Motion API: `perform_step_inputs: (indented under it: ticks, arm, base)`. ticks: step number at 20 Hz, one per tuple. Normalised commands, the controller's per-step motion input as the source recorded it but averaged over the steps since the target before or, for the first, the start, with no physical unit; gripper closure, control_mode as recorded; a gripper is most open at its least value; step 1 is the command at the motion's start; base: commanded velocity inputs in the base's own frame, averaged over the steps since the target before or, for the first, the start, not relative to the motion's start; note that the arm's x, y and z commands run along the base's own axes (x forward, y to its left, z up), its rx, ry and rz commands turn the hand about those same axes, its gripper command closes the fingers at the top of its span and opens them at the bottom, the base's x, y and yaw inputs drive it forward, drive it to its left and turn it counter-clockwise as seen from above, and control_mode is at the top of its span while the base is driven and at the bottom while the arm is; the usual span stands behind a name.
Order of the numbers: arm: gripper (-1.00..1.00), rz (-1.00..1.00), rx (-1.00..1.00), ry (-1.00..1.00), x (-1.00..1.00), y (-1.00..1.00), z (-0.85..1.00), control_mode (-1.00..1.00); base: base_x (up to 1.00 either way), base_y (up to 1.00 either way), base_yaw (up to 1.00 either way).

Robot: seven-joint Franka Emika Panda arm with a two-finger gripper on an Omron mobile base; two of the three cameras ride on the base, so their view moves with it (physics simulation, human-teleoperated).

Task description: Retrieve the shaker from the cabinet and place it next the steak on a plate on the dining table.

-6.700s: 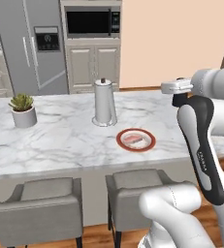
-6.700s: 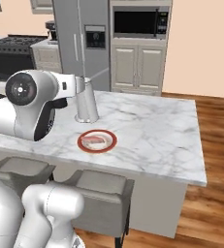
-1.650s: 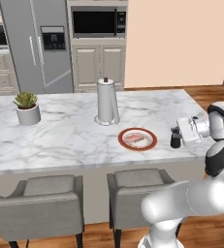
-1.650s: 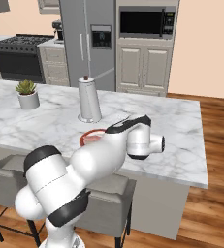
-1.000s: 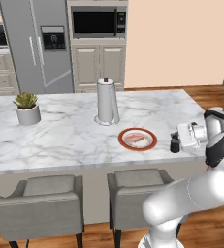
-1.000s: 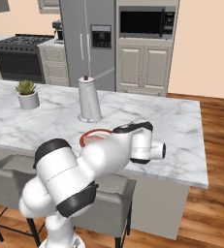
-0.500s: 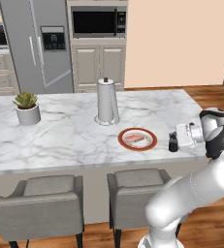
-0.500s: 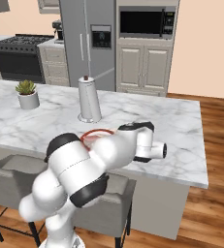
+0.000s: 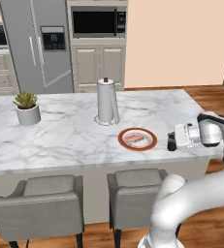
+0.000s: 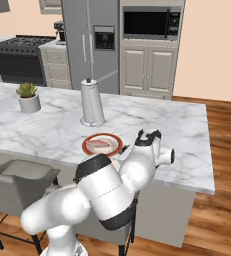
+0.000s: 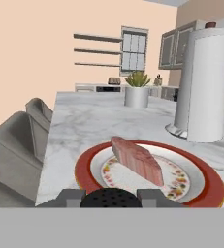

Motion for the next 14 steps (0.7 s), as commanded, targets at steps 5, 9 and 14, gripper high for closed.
perform_step_inputs:
  ticks: [5, 9, 14]
  arm:
    - [1.0, 0.0, 0.0, -0.05, 0.26, -0.05, -0.21, -1.0]
    - [1.0, 0.0, 0.0, -0.02, 0.25, -0.08, -0.17, -1.0]
    - [1.0, 0.0, 0.0, 0.0, 0.26, -0.05, -0.16, -1.0]
  base:
    - [0.0, 0.0, 0.0]
    - [0.0, 0.0, 0.0]
    - [0.0, 0.0, 0.0]
